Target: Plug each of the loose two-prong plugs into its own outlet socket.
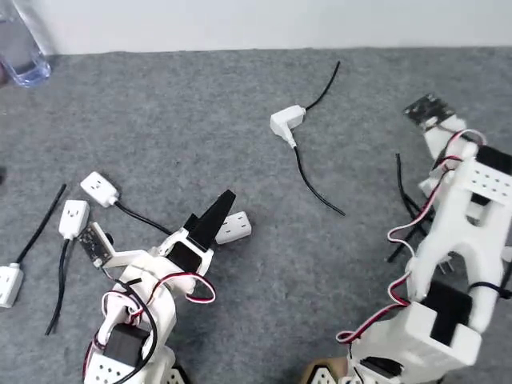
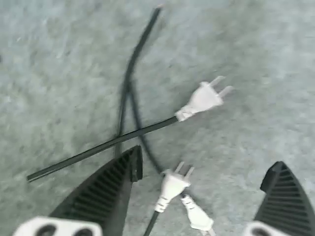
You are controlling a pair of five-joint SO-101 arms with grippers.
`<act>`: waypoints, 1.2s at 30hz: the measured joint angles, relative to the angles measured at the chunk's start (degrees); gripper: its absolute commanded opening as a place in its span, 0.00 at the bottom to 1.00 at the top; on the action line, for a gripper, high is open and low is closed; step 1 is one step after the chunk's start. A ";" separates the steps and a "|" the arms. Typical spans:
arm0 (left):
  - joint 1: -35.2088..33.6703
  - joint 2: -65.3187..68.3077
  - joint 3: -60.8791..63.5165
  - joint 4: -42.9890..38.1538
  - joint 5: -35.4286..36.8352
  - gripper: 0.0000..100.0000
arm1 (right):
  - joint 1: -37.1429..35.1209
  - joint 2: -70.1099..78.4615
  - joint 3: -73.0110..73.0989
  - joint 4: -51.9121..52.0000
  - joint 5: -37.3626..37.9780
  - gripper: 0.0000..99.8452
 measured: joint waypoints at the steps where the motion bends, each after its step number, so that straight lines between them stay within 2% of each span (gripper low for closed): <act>1: 0.00 0.00 0.00 0.00 0.00 0.38 | 0.09 0.35 -0.35 0.70 -0.26 0.37; 9: 0.00 0.00 0.00 0.00 0.00 0.38 | 7.82 2.73 6.59 -0.26 -0.53 0.37; 15: 0.00 0.00 0.00 0.00 0.00 0.38 | 9.41 2.73 12.84 -2.20 -0.62 0.37; 25: 0.00 0.00 0.00 0.00 0.00 0.38 | 14.24 2.73 25.41 -21.63 -0.70 0.37; 32: 0.00 0.00 0.00 0.00 0.00 0.38 | 14.33 6.86 25.76 -27.78 -1.76 0.37; 36: 0.00 0.00 0.00 0.00 0.00 0.38 | 14.33 12.31 21.36 -27.87 -3.96 0.37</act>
